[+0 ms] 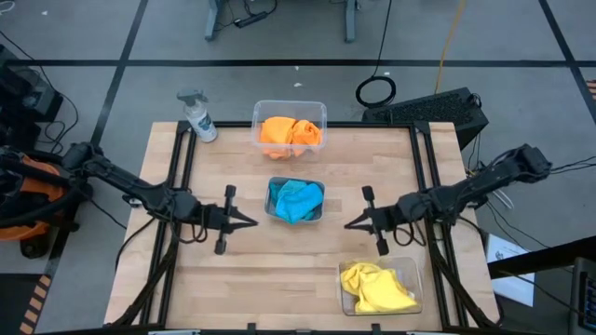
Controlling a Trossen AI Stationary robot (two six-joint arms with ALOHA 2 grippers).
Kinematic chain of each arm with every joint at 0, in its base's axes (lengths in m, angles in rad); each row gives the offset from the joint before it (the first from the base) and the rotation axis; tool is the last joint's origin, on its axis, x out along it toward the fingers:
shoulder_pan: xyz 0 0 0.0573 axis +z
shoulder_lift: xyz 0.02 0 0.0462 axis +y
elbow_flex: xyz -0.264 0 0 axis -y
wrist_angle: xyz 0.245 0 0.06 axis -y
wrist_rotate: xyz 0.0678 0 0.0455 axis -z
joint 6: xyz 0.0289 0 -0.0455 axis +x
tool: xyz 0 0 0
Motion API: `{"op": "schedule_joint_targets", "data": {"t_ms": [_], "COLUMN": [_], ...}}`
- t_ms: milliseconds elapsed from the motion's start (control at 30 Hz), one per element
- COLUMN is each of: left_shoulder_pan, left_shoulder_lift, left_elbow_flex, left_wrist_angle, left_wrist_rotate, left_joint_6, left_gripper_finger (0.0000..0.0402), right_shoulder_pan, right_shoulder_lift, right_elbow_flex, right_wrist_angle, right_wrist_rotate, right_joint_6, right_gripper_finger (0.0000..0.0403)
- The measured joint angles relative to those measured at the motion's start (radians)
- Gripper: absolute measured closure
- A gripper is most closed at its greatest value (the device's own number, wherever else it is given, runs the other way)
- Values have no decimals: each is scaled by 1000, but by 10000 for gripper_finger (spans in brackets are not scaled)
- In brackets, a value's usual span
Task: Sort microfiber towel by color & place in baskets
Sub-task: Return to Home Position
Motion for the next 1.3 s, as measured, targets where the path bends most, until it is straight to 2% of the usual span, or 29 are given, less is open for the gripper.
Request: {"op": "schedule_joint_targets", "data": {"t_ms": [67,267,600,867,1033,1300], "left_shoulder_pan": [2,30,118,172,202,229], "left_shoulder_lift": [-18,-60,-66,-66,-66,-68], "left_elbow_flex": [-27,-83,-154,-223,-289,-299], "left_wrist_angle": [0,10,13,92,208,188], "left_wrist_rotate": [-4,-6,-6,52,65,132], "left_joint_6": [-2,-16,-69,-69,-90,-115], "left_gripper_finger": [380,380,380,380,380,380], "right_shoulder_pan": [-25,-42,-42,-41,-41,-41], "right_shoulder_lift": [-9,-9,-14,-14,-14,-14], "right_elbow_flex": [-51,-156,-277,-411,-417,-417], "right_wrist_angle": [64,174,260,455,446,387], "right_wrist_rotate": [-34,-39,-36,-39,-40,-35], "right_joint_6": [5,25,70,70,62,57], "right_gripper_finger": [403,403,403,403,403,403]}}
